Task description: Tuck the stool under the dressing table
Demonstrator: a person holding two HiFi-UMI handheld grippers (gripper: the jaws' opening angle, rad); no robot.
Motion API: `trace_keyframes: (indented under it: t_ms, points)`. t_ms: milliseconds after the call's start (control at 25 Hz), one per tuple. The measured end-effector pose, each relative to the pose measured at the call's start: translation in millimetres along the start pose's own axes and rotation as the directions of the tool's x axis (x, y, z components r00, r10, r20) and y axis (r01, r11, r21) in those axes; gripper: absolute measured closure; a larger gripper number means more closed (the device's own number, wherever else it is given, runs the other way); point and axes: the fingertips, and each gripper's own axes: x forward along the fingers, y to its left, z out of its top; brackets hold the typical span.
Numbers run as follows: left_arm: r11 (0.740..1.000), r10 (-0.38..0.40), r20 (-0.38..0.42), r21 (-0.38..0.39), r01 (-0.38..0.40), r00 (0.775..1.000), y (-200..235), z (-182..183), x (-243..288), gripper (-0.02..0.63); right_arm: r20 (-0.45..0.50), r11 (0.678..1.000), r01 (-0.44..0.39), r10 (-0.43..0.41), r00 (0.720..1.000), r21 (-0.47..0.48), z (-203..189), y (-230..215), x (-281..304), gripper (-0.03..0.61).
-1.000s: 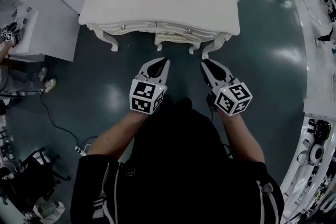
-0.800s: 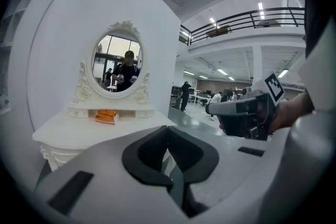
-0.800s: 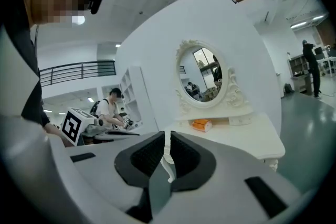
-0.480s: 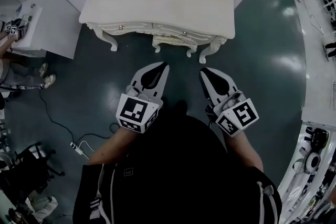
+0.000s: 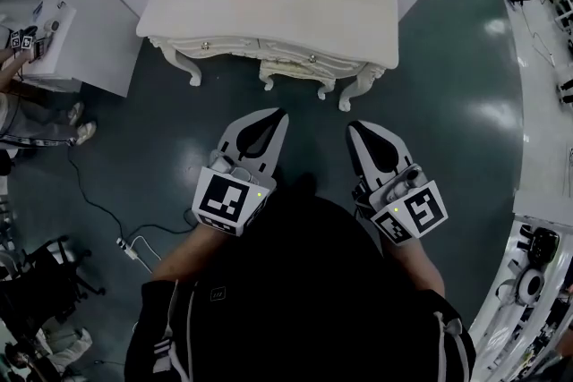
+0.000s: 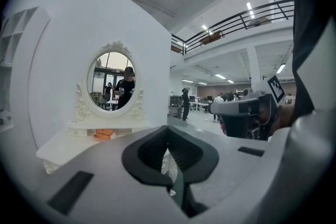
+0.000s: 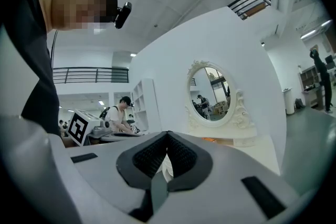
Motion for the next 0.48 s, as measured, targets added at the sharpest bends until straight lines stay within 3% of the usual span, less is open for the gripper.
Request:
trace_keyframes:
  t_ms: [480]
  points:
    - [1.0,0.013,-0.022,-0.018,-0.014,1.0,-1.2,-7.7,2.6,0.606,-0.016,1.0,-0.004,0.004,1.0,-0.001,-7.5,-3.8,-4.4,0.56]
